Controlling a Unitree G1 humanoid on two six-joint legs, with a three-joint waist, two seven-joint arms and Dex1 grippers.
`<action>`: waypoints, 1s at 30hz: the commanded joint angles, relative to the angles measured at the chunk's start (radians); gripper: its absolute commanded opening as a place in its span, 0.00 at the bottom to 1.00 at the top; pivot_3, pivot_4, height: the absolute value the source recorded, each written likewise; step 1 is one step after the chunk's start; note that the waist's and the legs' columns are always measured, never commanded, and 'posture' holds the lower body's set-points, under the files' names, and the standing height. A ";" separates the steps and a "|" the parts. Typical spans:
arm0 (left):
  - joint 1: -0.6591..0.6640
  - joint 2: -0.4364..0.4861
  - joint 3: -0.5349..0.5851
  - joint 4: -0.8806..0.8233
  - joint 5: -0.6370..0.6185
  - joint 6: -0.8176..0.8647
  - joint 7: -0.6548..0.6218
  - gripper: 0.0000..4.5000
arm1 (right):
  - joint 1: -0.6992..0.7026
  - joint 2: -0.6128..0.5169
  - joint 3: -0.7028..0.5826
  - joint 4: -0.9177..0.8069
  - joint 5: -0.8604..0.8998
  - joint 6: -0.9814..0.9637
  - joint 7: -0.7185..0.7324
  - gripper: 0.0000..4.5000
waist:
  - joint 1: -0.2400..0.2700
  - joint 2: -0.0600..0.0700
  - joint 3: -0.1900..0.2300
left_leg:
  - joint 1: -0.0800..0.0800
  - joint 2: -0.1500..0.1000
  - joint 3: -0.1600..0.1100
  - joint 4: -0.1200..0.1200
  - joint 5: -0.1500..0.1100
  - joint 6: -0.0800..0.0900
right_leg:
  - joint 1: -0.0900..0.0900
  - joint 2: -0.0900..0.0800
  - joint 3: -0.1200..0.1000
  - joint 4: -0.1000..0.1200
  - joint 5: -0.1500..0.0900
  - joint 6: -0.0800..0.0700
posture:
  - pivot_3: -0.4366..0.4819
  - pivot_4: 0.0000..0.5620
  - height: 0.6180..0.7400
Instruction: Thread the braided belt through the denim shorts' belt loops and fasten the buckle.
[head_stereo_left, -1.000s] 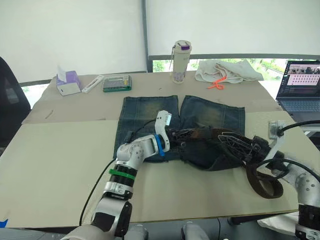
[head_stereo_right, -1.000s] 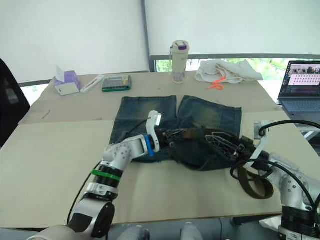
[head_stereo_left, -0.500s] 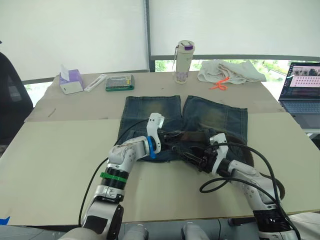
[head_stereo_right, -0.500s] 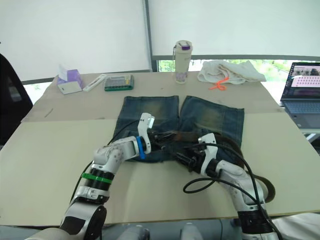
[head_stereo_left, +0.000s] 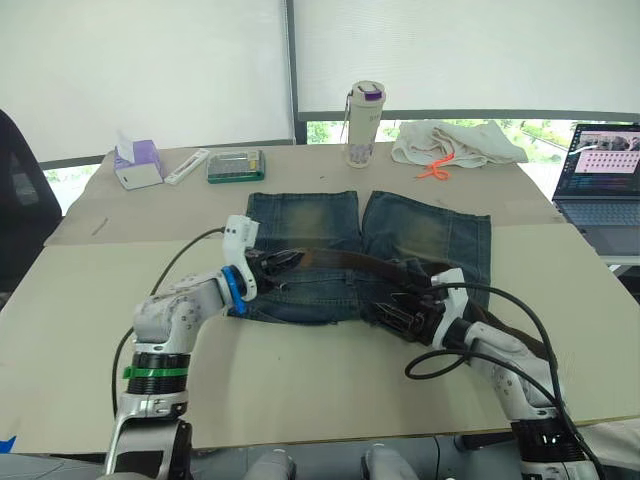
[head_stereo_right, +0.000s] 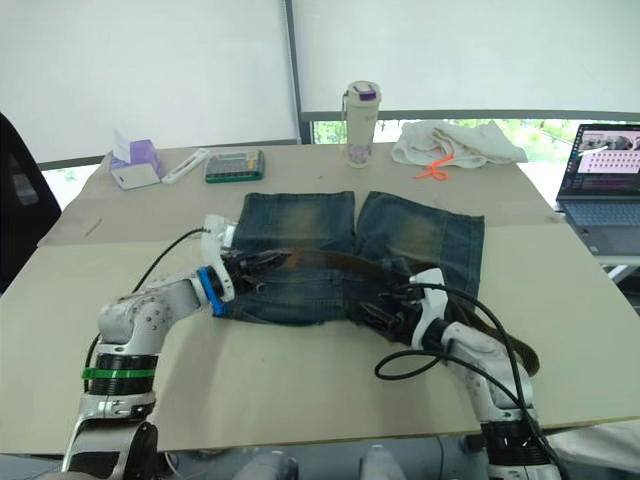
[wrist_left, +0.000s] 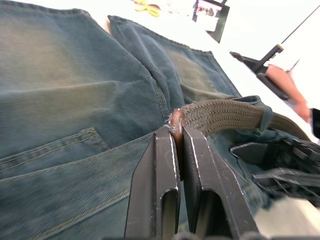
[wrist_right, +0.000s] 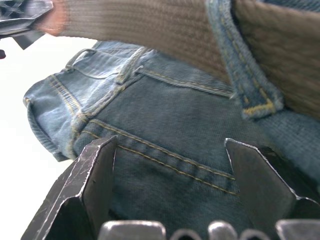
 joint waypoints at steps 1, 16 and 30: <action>0.016 0.054 0.080 -0.050 -0.069 0.020 -0.035 0.00 | -0.005 -0.018 -0.049 0.009 -0.002 -0.039 0.008 0.84 | 0.001 0.000 0.000 | 0.000 0.000 0.000 0.000 0.000 0.000 | 0.000 0.000 0.000 0.000 0.000 0.000 | 0.48 0.27 1.00; 0.056 -0.037 0.151 -0.155 -0.455 0.268 0.051 0.00 | -0.036 0.254 -0.101 -0.224 0.483 0.199 -0.106 0.84 | 0.002 0.000 0.000 | 0.000 0.001 -0.001 0.000 0.000 0.000 | -0.001 0.000 0.000 0.000 0.000 -0.001 | 0.48 0.27 1.00; 0.069 -0.033 0.120 -0.134 -0.447 0.242 0.051 0.00 | -0.057 0.273 -0.106 -0.247 0.595 0.207 -0.174 0.20 | 0.000 0.000 0.000 | 0.000 0.001 -0.001 -0.001 0.000 0.000 | -0.001 0.000 0.000 0.000 0.001 -0.001 | 0.48 0.27 1.00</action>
